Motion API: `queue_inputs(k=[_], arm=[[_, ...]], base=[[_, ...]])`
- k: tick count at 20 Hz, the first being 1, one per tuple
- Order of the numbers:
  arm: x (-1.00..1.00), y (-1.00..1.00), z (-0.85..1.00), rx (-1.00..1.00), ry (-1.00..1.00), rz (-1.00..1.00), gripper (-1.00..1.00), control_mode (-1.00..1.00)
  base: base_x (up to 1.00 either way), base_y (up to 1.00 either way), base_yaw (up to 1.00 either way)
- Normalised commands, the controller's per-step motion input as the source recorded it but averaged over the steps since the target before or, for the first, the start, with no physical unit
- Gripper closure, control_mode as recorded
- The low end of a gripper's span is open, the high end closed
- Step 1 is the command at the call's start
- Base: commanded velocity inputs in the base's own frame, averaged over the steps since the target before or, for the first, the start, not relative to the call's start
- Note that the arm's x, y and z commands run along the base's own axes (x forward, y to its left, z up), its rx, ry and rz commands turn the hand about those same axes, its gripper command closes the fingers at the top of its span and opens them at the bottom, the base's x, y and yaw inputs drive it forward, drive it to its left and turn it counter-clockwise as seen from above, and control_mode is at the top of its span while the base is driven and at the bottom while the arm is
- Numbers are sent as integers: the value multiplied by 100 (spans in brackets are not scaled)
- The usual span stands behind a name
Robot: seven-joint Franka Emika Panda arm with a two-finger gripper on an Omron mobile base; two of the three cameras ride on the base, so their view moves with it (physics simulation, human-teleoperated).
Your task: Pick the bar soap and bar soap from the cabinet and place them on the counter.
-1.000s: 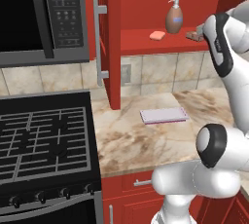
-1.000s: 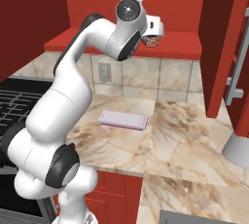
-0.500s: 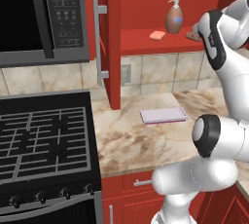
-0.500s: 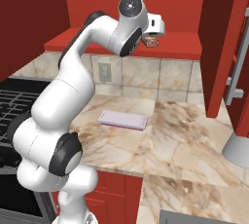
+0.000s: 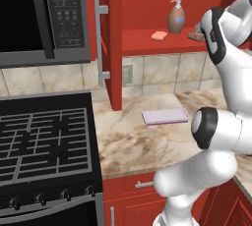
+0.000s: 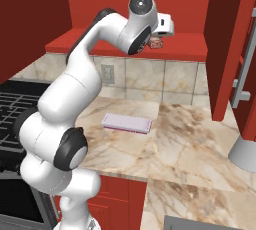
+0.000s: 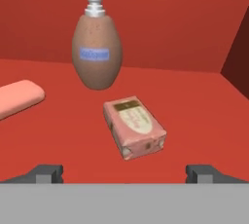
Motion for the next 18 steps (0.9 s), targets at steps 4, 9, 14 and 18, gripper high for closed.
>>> queue_inputs(k=[4,9,14,18], arm=[[10,-14,-15,0,0,0,-100,-100],[12,-6,-21,0,0,0,-100,-100],[18,-3,-2,0,0,0,-100,-100],[22,-1,0,0,0,0,-100,-100]], base=[[0,0,0],[0,0,0],[0,0,0],[0,0,0]])
